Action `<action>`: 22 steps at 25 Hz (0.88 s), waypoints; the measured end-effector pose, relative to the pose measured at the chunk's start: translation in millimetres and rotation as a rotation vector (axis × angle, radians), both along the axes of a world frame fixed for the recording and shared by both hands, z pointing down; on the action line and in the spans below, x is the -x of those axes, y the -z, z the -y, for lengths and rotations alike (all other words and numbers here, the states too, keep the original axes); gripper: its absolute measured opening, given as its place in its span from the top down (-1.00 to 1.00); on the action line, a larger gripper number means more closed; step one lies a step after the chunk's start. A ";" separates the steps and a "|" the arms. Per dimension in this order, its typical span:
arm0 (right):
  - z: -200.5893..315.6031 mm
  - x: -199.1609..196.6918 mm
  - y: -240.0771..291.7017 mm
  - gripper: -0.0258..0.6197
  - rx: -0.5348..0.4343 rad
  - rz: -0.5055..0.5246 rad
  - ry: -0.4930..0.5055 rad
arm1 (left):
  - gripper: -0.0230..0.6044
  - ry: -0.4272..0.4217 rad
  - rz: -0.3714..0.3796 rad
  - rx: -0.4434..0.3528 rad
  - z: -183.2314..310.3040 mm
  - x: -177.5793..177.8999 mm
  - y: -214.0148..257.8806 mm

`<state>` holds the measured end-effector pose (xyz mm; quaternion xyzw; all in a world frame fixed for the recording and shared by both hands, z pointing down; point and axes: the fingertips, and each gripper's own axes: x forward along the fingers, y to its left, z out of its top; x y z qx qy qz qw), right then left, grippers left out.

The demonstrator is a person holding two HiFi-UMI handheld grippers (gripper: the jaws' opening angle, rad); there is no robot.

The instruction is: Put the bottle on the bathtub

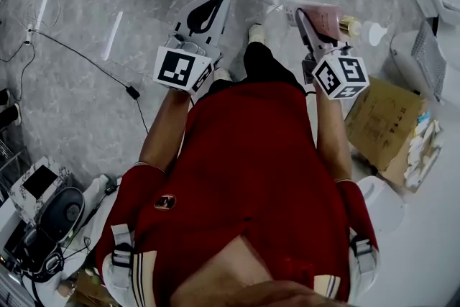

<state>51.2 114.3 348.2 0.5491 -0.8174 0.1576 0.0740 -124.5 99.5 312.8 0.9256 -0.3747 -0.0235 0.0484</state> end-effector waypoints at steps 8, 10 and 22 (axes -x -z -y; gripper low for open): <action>66.1 -26.8 -18.2 0.23 -0.010 -0.054 0.031 | 0.90 0.035 0.055 0.007 61.4 -28.2 -9.2; 83.4 -35.7 -20.9 0.23 -0.010 -0.067 0.043 | 0.90 0.044 0.067 0.008 79.0 -39.6 -9.8; 166.4 -87.2 -49.9 0.23 0.021 -0.084 0.109 | 0.90 0.090 0.141 0.028 157.8 -105.8 -25.4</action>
